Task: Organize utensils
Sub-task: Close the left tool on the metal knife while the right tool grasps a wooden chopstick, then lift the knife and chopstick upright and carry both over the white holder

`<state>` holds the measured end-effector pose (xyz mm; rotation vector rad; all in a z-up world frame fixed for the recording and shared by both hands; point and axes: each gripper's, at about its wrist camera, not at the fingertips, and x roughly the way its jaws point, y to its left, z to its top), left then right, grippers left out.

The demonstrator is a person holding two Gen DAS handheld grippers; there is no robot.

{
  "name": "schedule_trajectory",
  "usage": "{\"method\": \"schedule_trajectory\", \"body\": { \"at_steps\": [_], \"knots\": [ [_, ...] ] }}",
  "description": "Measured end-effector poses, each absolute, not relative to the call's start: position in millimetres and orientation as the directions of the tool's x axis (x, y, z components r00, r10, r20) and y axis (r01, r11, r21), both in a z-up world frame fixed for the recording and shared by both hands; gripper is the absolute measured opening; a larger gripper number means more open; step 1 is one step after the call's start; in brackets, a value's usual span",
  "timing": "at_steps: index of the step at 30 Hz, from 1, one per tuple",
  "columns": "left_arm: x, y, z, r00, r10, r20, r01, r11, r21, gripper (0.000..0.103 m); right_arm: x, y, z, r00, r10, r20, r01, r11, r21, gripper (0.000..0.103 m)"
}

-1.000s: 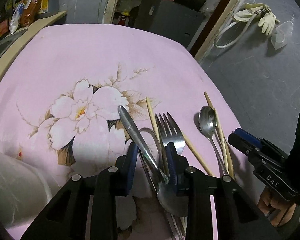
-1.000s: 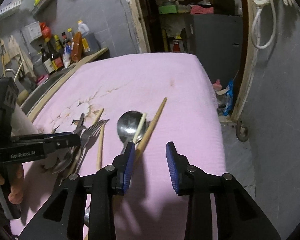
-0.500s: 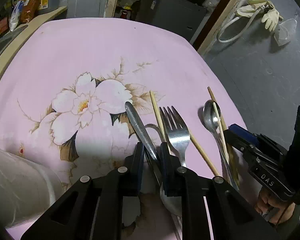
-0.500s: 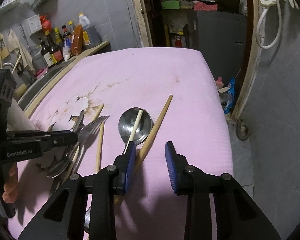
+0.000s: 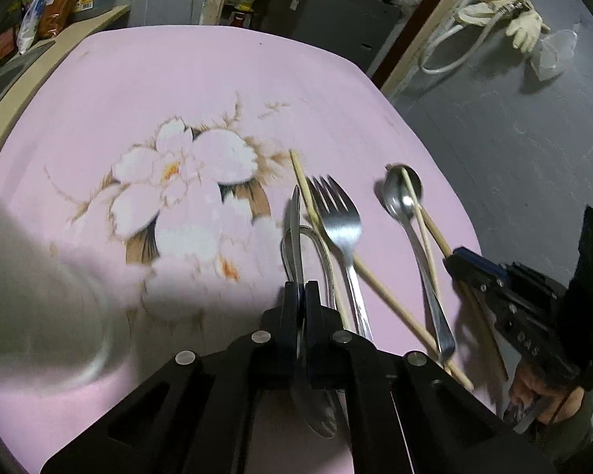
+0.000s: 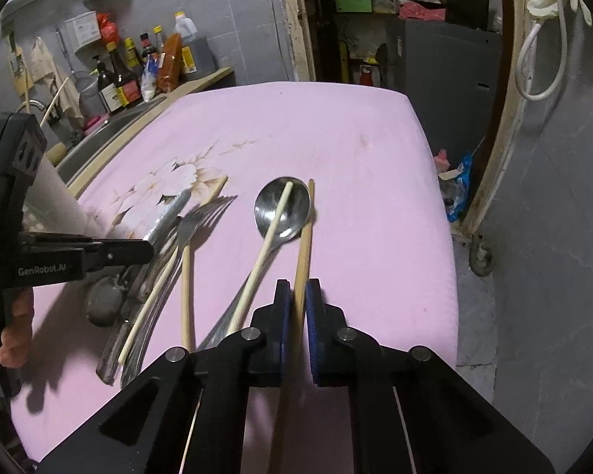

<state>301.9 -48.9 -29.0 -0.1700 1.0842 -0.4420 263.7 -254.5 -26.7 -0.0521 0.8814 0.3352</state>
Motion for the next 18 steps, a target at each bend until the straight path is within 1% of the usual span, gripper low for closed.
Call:
{"method": "schedule_trajectory", "body": {
  "at_steps": [7, 10, 12, 14, 16, 17, 18],
  "knots": [
    [284.8, -49.5, -26.7, 0.383, -0.399, -0.833, 0.295, 0.908, -0.299, 0.002, 266.1, -251.3, -26.3, 0.572, 0.228, -0.788, -0.3, 0.952, 0.058, 0.006],
    [286.4, -48.3, -27.8, 0.37, -0.4, -0.838, 0.29, 0.907, -0.305, 0.002, 277.4, -246.7, -26.5, 0.567, 0.209, -0.797, -0.297, 0.954, 0.038, 0.01],
    [287.8, -47.2, -28.3, 0.364, -0.405, -0.839, 0.289, 0.905, -0.312, 0.003, 285.0, -244.2, -27.3, 0.558, 0.206, -0.804, -0.3, 0.953, 0.036, 0.019],
    [287.5, -45.5, -27.5, 0.364, -0.407, -0.838, 0.287, 0.905, -0.314, 0.002, 290.3, -243.8, -28.4, 0.552, 0.204, -0.808, -0.299, 0.954, 0.037, 0.021],
    [283.4, -42.6, -26.2, 0.367, -0.413, -0.834, 0.285, 0.903, -0.321, 0.002, 295.4, -245.3, -28.5, 0.548, 0.211, -0.81, -0.292, 0.955, 0.052, 0.021],
    [281.8, -41.2, -25.1, 0.371, -0.417, -0.83, 0.286, 0.901, -0.325, 0.001, 294.2, -247.7, -28.8, 0.553, 0.209, -0.806, -0.281, 0.958, 0.055, 0.011],
    [281.1, -40.5, -24.3, 0.374, -0.418, -0.828, 0.286, 0.901, -0.326, 0.001, 293.1, -250.3, -29.5, 0.563, 0.201, -0.802, -0.271, 0.961, 0.05, 0.006]
  ]
}}
